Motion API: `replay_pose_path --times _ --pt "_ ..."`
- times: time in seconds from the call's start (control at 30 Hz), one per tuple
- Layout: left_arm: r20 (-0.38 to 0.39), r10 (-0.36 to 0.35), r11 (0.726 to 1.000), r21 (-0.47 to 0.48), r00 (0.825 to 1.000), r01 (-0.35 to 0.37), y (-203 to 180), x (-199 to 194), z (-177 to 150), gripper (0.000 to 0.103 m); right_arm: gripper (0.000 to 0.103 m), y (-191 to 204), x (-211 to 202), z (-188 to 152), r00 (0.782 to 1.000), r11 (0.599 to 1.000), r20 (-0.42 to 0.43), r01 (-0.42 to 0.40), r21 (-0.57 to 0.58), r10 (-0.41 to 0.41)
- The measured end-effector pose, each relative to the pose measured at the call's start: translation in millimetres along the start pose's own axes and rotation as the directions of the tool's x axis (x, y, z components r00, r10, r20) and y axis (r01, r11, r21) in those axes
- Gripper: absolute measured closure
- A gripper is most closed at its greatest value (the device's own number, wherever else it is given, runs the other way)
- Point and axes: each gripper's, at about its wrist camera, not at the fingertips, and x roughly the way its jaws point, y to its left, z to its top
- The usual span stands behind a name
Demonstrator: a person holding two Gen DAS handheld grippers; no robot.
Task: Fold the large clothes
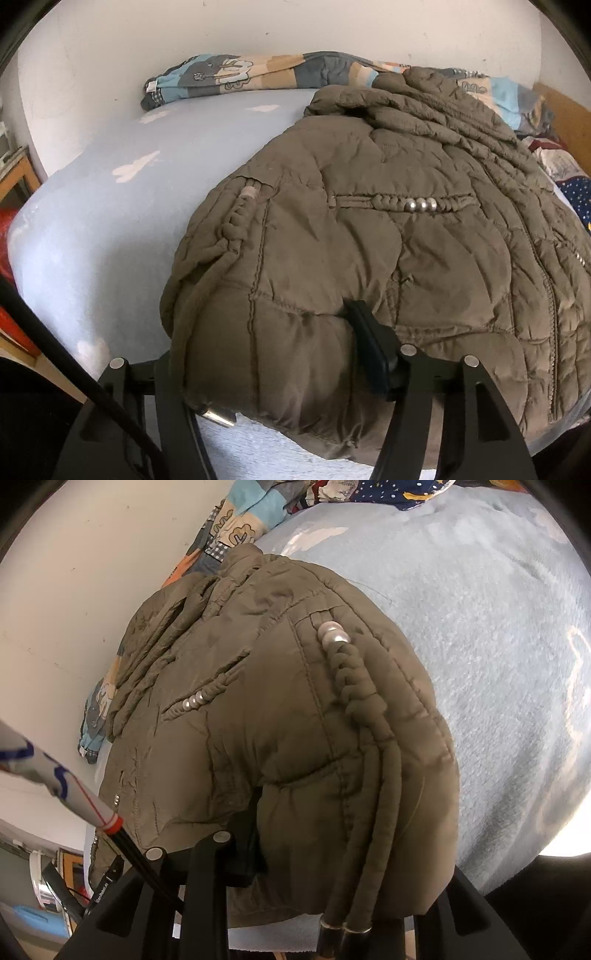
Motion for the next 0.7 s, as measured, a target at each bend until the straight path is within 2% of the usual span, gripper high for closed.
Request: replay_pose_path --times 0.13,0.2,0.3,0.37,0.47,0.7 --pt "-0.008 0.014 1.000 0.024 1.000 -0.014 -0.4 -1.2 1.4 0.037 0.071 -3.0 -1.5 0.3 1.000 1.000 -0.012 -0.017 0.024 0.017" --pt "-0.001 0.010 0.999 0.045 1.000 -0.010 -2.0 -4.0 1.8 0.042 0.074 -3.8 -4.0 2.9 1.000 0.999 -0.020 -0.024 0.023 0.025" --pt "0.030 -0.002 0.998 0.061 1.000 0.000 -2.8 -12.2 2.1 0.056 0.081 9.3 -15.9 3.3 0.999 0.999 0.029 -0.018 -0.048 0.019" --pt "0.051 -0.014 0.997 0.073 0.999 0.010 -3.9 -18.3 3.2 0.065 0.083 19.0 -24.6 3.2 0.997 0.995 0.068 -0.016 -0.095 0.022" --pt "0.084 -0.038 0.996 0.086 0.996 0.031 -5.5 -27.2 5.6 0.072 0.083 25.2 -33.0 3.7 0.994 0.992 0.104 -0.022 -0.126 0.035" --pt "0.115 -0.065 0.995 0.088 0.991 0.055 -4.9 -35.3 8.9 0.075 0.083 25.3 -43.2 4.0 0.988 0.990 0.135 -0.055 -0.133 0.073"
